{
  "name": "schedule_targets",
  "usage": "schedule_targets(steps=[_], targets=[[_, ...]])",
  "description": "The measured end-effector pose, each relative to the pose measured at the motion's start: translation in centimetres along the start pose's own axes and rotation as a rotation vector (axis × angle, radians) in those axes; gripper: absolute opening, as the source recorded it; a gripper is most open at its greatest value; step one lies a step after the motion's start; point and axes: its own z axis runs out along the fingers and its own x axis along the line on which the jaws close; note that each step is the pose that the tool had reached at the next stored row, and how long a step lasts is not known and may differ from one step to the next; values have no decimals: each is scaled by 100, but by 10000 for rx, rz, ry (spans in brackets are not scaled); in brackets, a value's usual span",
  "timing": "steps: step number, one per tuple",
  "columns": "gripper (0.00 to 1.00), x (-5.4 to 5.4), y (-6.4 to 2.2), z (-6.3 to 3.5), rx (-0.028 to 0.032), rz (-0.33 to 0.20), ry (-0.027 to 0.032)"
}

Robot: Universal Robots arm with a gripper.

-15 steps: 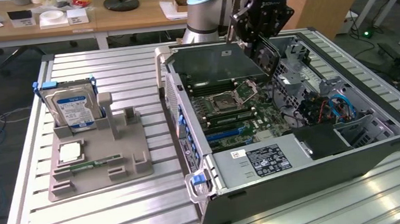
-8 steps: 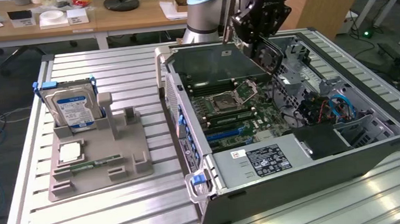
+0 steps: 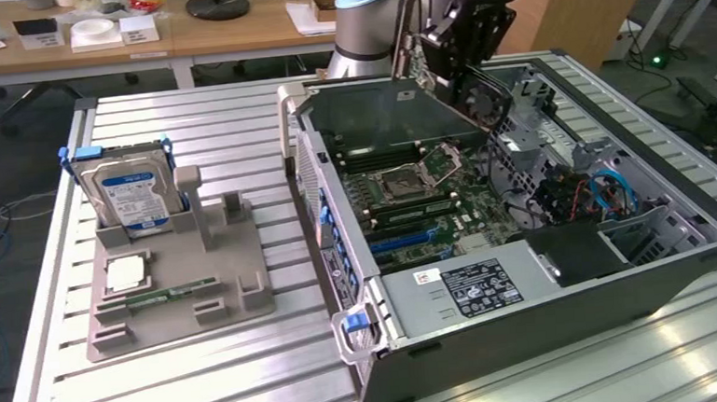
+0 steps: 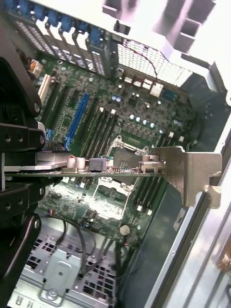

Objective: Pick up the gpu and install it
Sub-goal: 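Insert the gpu into the slot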

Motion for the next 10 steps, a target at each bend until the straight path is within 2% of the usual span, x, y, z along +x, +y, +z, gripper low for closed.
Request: schedule_targets(steps=[10], targets=[[28,0,0,0,-2,-1696,65]])
